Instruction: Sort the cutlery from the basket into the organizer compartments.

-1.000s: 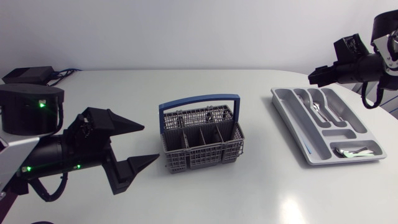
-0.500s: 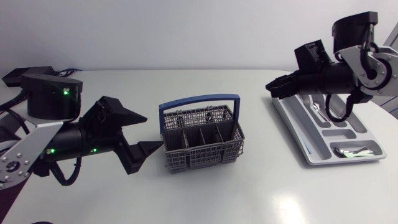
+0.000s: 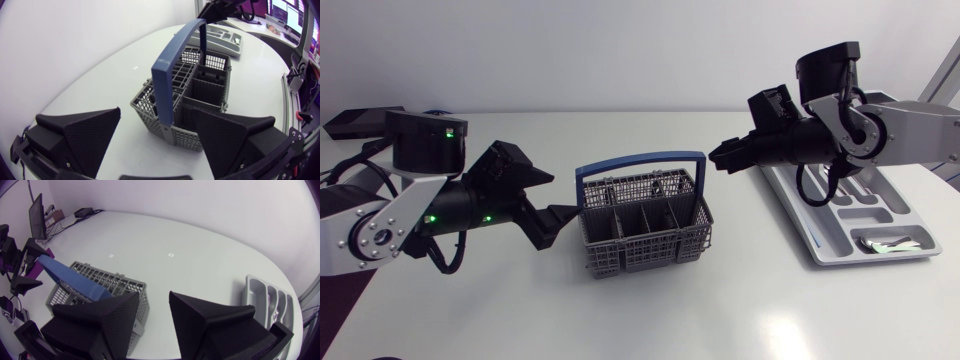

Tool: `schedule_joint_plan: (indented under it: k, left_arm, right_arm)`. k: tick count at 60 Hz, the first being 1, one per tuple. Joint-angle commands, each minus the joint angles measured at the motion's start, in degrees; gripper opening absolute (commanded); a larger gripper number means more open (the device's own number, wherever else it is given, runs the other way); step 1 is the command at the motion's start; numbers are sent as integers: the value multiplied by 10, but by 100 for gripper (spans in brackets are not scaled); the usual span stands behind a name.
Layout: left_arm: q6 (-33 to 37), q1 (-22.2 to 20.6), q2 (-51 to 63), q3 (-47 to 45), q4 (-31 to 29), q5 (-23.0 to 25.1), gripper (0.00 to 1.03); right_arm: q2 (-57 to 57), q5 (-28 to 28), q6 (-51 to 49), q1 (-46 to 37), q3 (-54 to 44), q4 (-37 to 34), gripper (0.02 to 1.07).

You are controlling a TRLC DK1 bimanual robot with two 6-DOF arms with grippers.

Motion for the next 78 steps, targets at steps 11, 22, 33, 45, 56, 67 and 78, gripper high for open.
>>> schedule_joint_plan:
  k: [11,22,33,45,56,67,78]
  left_arm:
    - [-12,15,35,34,11,-2,93]
    - [-14,16,47,41,19,-2,94]
    - [-13,21,70,52,31,-2,96]
    - [-9,38,88,64,27,1,94]
    - [-1,58,-28,21,-45,86,72]
    - [7,58,-120,1,-112,101,52]
    - [7,81,-100,9,-127,104,16]
  right_arm:
    - [-12,-8,20,35,-38,3,38]
    - [-39,-8,22,46,-56,-6,35]
    - [-62,-8,25,58,-68,-15,35]
    - [-76,-7,27,59,-74,-19,35]
    - [-87,-8,18,36,-83,-19,36]
    - [-91,-8,15,31,-85,-19,36]
    - [-94,-8,17,32,-82,-20,36]
